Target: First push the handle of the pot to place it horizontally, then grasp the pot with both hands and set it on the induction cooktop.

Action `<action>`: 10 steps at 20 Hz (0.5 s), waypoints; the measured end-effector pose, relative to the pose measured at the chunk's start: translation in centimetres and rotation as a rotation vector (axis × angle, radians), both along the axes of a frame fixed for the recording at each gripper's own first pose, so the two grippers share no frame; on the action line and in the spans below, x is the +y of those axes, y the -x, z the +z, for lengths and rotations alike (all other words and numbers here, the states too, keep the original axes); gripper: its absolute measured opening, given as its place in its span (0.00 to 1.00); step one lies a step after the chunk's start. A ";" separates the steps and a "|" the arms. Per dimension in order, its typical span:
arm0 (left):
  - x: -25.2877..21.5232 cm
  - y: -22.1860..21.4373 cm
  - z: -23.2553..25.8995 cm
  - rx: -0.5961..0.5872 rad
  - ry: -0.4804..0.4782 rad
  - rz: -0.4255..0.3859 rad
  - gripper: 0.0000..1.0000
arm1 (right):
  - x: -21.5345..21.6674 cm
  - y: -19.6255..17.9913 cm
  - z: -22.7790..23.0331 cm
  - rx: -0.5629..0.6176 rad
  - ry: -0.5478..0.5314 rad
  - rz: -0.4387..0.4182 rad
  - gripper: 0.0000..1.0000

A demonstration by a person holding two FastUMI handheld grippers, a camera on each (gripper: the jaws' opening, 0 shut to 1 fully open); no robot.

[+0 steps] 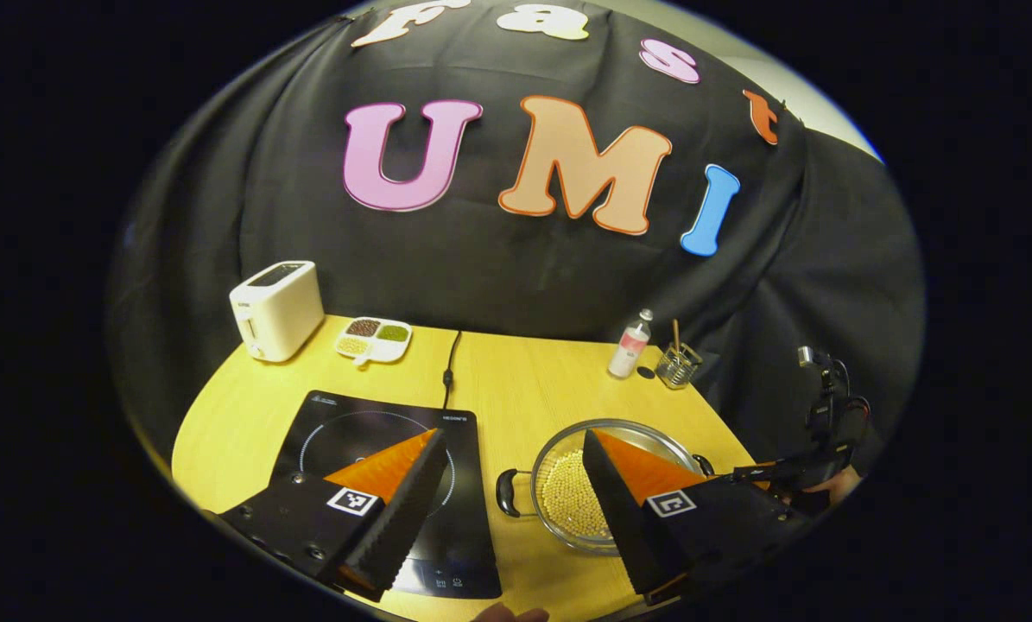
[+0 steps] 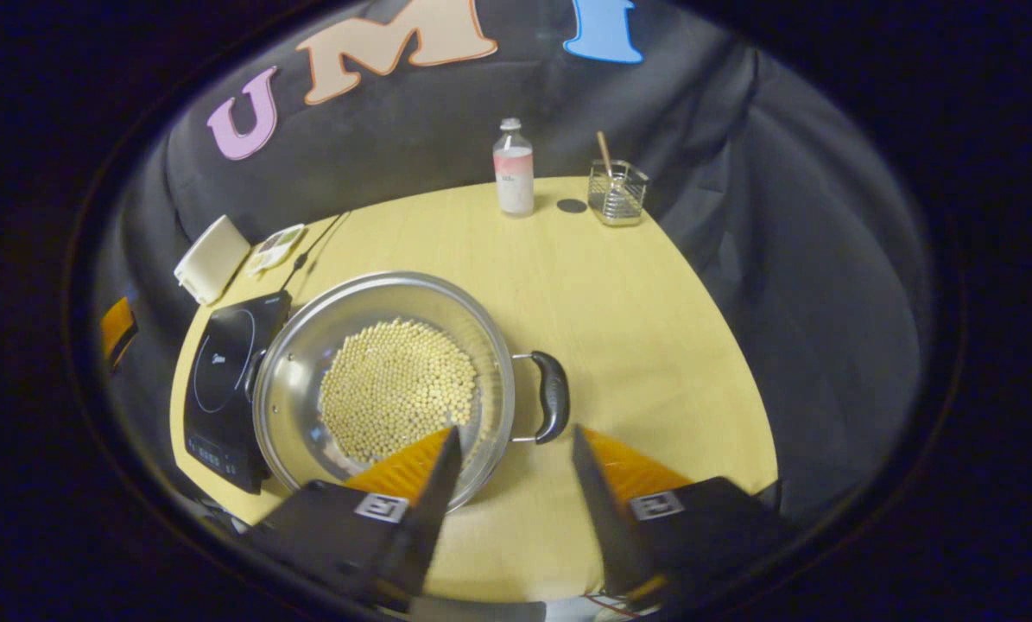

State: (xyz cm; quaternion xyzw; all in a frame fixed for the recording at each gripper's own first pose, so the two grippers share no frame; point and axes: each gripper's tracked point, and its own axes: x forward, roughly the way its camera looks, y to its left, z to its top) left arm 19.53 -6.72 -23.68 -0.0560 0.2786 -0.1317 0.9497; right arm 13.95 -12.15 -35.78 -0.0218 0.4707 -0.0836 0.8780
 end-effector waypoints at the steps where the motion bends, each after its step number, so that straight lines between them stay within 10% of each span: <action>1: -0.4 0.0 -1.0 0.028 0.015 -0.020 0.97 | -0.1 -0.2 0.2 0.001 0.017 0.002 0.83; 10: -1.3 -0.2 -7.7 0.251 0.065 -0.072 0.98 | -1.3 -2.2 -0.7 0.037 0.004 -0.034 0.82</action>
